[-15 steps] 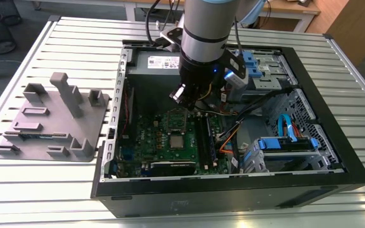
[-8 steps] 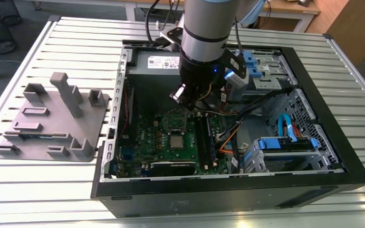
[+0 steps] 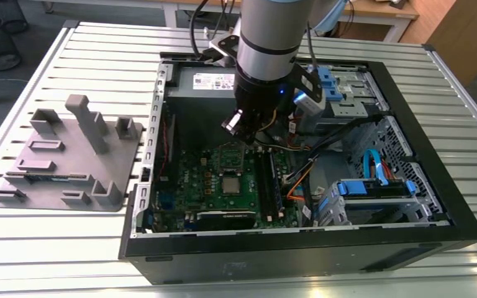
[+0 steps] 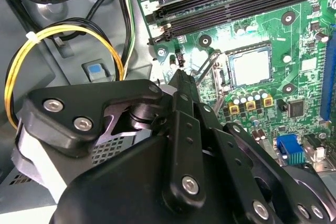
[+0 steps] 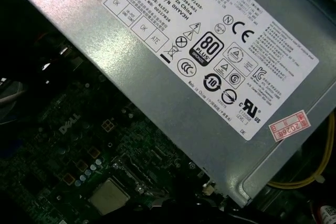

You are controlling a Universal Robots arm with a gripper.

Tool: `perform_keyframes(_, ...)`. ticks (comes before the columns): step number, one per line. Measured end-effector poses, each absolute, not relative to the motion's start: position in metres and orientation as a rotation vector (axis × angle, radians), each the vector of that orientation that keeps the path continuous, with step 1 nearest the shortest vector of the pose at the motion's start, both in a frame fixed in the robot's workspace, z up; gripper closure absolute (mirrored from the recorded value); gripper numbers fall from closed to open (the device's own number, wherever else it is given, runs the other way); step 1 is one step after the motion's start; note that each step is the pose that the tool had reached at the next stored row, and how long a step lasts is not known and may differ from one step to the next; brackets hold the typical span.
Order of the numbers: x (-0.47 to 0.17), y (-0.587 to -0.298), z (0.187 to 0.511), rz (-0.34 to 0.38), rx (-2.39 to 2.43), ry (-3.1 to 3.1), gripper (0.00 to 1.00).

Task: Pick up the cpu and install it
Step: 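Close the cpu cover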

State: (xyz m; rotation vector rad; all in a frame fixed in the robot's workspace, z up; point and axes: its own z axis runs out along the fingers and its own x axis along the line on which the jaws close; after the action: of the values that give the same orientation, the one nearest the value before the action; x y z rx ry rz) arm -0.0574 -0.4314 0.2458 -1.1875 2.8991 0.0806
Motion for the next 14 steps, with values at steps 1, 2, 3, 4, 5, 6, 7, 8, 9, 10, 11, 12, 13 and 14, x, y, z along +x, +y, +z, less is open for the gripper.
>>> perform_keyframes(1, -0.0574, -0.4315, 0.2460, 0.081, -1.188, 2.899, 0.89)
perform_keyframes(2, -0.0574, -0.4316, 0.2462, 0.081, -1.188, 2.899, 0.89)
perform_keyframes(3, -0.0574, -0.4318, 0.2463, 0.080, -1.188, 2.899, 0.89)
perform_keyframes(4, -0.0574, -0.4319, 0.2464, 0.081, -1.189, 2.899, 0.89)
perform_keyframes(5, -0.0574, -0.4324, 0.2465, 0.081, -1.190, 2.898, 0.89)
perform_keyframes(6, -0.0574, -0.4327, 0.2465, 0.081, -1.191, 2.898, 0.89)
perform_keyframes(7, -0.0574, -0.4329, 0.2465, 0.081, -1.191, 2.898, 0.89)
perform_keyframes(8, -0.0574, -0.4330, 0.2466, 0.081, -1.192, 2.897, 0.89)
perform_keyframes(9, -0.0574, -0.4332, 0.2467, 0.081, -1.193, 2.897, 0.89)
perform_keyframes(10, -0.0574, -0.4334, 0.2469, 0.081, -1.193, 2.897, 0.89)
perform_keyframes(11, -0.0574, -0.4336, 0.2470, 0.081, -1.194, 2.897, 0.89)
perform_keyframes(12, -0.0574, -0.4337, 0.2471, 0.081, -1.194, 2.897, 0.89)
perform_keyframes(13, -0.0574, -0.4339, 0.2473, 0.081, -1.195, 2.896, 0.89)
perform_keyframes(14, -0.0574, -0.4340, 0.2475, 0.081, -1.195, 2.896, 0.89)
